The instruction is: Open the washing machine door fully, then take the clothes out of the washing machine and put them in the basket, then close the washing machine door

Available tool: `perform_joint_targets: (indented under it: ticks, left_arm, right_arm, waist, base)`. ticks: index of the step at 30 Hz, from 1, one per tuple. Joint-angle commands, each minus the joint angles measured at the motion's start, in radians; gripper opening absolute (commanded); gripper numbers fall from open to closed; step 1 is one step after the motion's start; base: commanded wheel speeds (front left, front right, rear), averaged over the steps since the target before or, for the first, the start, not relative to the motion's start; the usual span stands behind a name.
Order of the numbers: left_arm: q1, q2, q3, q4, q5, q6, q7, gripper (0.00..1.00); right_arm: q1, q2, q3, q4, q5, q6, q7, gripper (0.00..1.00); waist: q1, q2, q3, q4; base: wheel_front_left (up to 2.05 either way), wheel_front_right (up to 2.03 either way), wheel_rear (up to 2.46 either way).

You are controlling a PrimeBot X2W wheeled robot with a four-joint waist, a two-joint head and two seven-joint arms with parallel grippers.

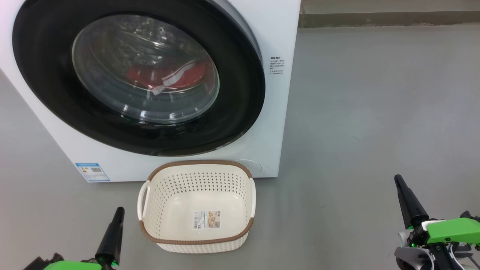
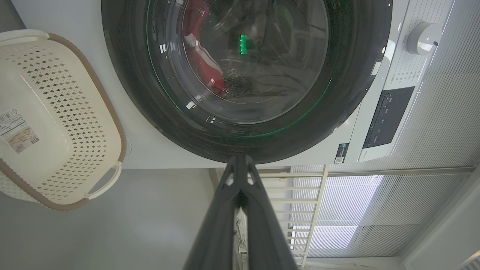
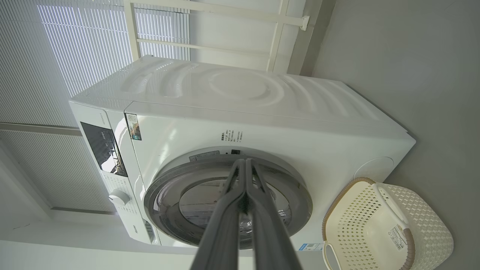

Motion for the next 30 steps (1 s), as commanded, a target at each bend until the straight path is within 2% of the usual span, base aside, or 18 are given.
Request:
perform_joint_targets:
  ticks: [1,30]
  left_arm:
    - [-0.042,0.011,0.035,-0.026,-0.005,-0.007,0.003,0.0]
    - [-0.042,0.011,0.035,-0.026,-0.005,-0.007,0.003,0.0]
  right_arm:
    - [-0.043,-0.013,0.02,-0.029,0.0,-0.001,0.005,0.0]
    - [-0.043,-0.013,0.02,-0.029,0.0,-0.001,0.005,0.0]
  waist:
    - [0.0,0.0,0.0,0.0]
    - [0.0,0.0,0.0,0.0]
  base:
    - [0.0,0.0,0.0]
    - [0.0,0.0,0.0]
